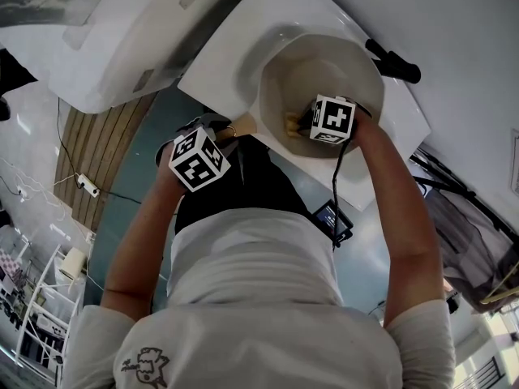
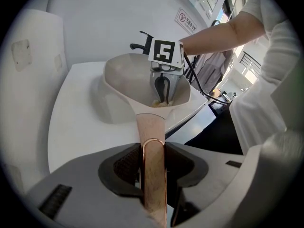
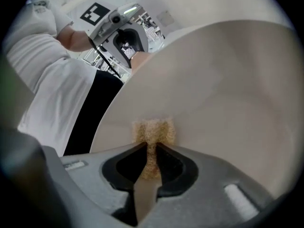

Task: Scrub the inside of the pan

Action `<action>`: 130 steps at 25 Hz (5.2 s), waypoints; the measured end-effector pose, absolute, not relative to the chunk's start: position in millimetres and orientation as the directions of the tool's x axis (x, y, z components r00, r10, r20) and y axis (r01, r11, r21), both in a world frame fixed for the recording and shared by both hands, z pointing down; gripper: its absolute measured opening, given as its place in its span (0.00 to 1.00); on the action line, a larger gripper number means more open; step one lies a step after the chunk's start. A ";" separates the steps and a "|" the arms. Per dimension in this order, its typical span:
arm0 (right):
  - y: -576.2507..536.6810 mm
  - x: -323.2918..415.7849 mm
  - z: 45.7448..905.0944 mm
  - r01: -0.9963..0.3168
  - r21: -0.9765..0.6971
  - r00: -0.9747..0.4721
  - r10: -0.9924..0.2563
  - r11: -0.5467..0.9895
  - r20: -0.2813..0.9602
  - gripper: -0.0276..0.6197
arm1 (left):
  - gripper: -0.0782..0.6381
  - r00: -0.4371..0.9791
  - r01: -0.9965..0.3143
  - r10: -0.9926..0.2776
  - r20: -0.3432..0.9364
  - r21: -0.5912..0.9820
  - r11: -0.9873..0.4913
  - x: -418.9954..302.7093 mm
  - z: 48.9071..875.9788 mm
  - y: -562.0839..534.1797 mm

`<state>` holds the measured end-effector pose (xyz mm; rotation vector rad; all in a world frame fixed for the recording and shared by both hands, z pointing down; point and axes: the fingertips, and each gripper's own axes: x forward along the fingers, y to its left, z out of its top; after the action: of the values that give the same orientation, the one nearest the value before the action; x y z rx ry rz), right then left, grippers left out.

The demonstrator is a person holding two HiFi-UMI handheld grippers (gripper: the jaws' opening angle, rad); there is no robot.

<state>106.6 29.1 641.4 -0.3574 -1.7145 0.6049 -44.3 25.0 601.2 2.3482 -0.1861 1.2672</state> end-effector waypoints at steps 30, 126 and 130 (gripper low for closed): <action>-141.7 145.8 648.6 -0.165 0.181 0.121 -0.162 0.970 0.979 0.14 | 0.33 0.573 -0.323 0.103 0.813 0.340 -0.884 -41.1 601.6 26.3; 15.4 235.4 611.6 -0.427 -0.428 0.418 0.594 0.796 0.688 0.14 | 0.33 0.584 -0.318 0.145 0.798 0.390 -0.864 -37.2 600.9 31.5; -15.9 249.5 627.9 -0.326 -0.312 0.515 0.444 0.892 0.733 0.14 | 0.33 0.585 -0.313 0.152 0.797 0.395 -0.864 -37.0 601.4 32.0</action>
<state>249.5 -15.9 627.9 -0.1407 -0.9204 0.4645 -37.0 32.0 601.4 2.3127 -0.1287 1.2297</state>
